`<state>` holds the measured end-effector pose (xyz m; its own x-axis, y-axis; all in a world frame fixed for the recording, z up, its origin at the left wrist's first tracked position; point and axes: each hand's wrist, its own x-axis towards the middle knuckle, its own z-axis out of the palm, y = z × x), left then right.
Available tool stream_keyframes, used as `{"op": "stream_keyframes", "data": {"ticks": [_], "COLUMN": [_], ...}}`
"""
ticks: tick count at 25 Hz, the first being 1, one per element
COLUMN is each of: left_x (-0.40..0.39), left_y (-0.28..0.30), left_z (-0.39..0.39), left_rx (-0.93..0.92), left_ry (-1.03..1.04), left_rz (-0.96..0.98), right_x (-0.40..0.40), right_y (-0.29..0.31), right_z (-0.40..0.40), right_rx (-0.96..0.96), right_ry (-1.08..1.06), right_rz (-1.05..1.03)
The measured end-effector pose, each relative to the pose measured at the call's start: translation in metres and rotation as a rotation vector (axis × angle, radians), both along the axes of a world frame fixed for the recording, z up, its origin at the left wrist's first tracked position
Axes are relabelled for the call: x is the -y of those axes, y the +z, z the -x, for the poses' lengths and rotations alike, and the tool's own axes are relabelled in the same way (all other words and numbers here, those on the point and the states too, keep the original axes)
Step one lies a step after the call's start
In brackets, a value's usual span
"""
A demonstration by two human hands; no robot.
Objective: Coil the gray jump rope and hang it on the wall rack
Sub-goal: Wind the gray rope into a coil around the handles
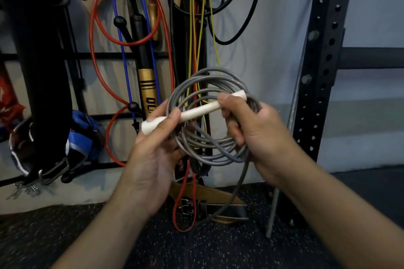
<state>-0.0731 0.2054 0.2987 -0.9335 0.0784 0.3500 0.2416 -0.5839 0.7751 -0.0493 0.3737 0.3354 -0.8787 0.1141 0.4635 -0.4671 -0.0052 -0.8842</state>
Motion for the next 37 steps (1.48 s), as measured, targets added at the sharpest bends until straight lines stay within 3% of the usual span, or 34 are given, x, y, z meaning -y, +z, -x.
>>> {"op": "stream_keyframes", "data": {"ticks": [2, 4, 8, 11, 14, 19, 22, 24, 27, 31, 35, 37], "left_x": [0.016, 0.032, 0.038, 0.028, 0.027, 0.03, 0.029, 0.028, 0.028, 0.025, 0.006, -0.008], "left_y": [0.008, 0.019, 0.035, 0.033, 0.033, 0.04, 0.04, 0.036, 0.029, 0.022, 0.019, 0.017], "left_z": [0.005, 0.008, 0.005, 0.004, 0.001, -0.006, -0.009, -0.008, -0.007, -0.005, -0.005, -0.007], "left_rx": [-0.075, -0.242, -0.496, -0.532, -0.495, -0.472, -0.475, -0.491, -0.409, -0.256, -0.198, -0.141], "left_ry": [0.035, 0.091, -0.028, -0.112, -0.124, 0.021, 0.049, -0.003, -0.107, -0.177, -0.122, -0.052], "left_rz": [0.15, 0.43, 0.938, 0.97, 0.986, 1.304, 1.368, 1.271, 0.96, 0.478, -0.015, -0.188], "right_x": [-0.014, -0.023, -0.024, -0.017, -0.018, -0.019, -0.021, -0.023, -0.03, -0.042, -0.03, -0.007], "right_y": [0.008, 0.015, 0.022, 0.021, 0.019, 0.008, 0.005, 0.007, 0.014, 0.02, 0.004, -0.007], "right_z": [-0.001, -0.004, -0.011, -0.014, -0.015, -0.011, -0.006, -0.006, -0.006, -0.004, -0.001, -0.002], "right_rx": [-0.042, -0.044, -0.039, -0.047, -0.025, -0.003, -0.005, -0.04, -0.12, 0.015, 0.13, 0.142], "right_ry": [0.028, 0.059, 0.161, 0.239, 0.274, 0.266, 0.183, 0.144, 0.029, -0.024, 0.194, 0.258], "right_rz": [-0.153, -0.328, -0.671, -0.835, -0.848, -0.831, -0.859, -0.848, -0.72, -0.449, -0.141, -0.113]}}
